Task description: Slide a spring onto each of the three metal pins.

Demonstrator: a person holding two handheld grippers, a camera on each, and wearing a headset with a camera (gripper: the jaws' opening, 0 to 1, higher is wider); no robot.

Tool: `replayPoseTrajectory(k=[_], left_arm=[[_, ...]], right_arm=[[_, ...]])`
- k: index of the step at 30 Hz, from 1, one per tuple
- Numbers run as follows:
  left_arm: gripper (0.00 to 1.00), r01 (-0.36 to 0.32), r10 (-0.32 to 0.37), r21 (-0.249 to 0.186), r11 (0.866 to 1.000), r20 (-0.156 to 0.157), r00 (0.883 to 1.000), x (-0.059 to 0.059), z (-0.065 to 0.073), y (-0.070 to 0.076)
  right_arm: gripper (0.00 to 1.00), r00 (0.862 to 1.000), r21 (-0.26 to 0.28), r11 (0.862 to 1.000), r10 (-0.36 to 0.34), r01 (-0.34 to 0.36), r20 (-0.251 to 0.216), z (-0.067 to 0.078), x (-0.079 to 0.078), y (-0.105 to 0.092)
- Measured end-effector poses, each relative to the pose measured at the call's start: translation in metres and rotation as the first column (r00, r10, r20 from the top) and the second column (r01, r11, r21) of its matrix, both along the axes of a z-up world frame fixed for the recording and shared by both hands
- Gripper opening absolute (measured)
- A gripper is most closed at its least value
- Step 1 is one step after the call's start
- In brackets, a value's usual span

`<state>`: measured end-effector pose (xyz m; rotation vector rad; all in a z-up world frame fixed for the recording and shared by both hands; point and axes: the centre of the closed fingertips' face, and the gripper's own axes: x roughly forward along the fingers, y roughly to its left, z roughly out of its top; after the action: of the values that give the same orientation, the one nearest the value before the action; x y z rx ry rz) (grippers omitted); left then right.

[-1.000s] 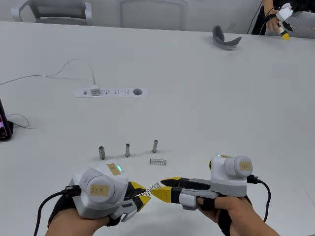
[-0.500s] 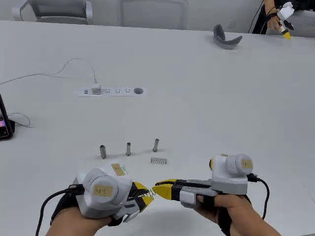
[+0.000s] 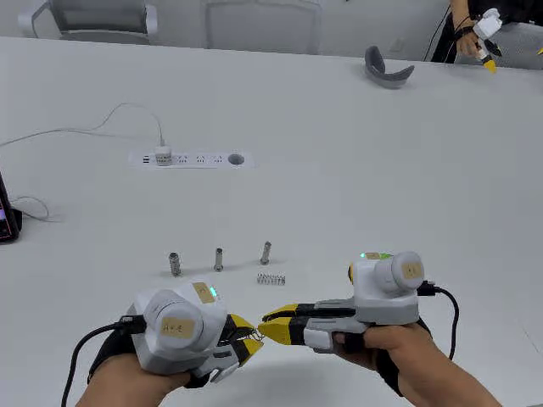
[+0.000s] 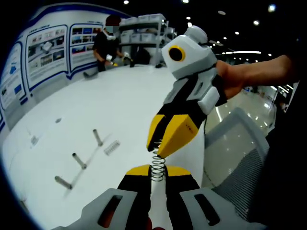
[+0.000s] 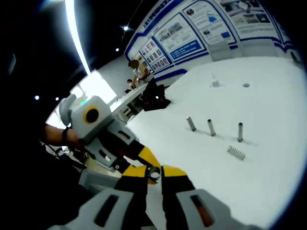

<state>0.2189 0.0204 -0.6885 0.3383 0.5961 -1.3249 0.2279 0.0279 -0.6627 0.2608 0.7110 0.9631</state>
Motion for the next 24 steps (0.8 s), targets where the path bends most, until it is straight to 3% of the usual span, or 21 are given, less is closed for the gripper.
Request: replayPoseTrajectory(k=[7,17,21,24], left_arm=[[0.1,0.01,-0.01,-0.01,1.0,0.006,1.0,0.002,0.004,-0.003],[0.1,0.032,-0.032,-0.014,0.999,0.014,0.999,0.002,0.007,-0.004],[0.1,0.052,-0.052,-0.016,0.999,0.025,0.998,0.001,0.009,-0.005],[0.1,0.061,-0.06,-0.021,0.998,0.027,0.998,0.0,0.011,-0.007]], right_arm=[[0.12,0.997,-0.071,0.995,0.078,-0.076,0.027,0.004,0.002,0.001],[0.12,0.98,-0.17,0.968,0.194,-0.184,0.045,0.003,-0.001,0.003],[0.12,0.962,-0.228,0.94,0.27,-0.254,0.043,0.0,-0.005,0.003],[0.13,0.944,-0.281,0.909,0.329,-0.308,0.032,-0.005,-0.009,0.001]])
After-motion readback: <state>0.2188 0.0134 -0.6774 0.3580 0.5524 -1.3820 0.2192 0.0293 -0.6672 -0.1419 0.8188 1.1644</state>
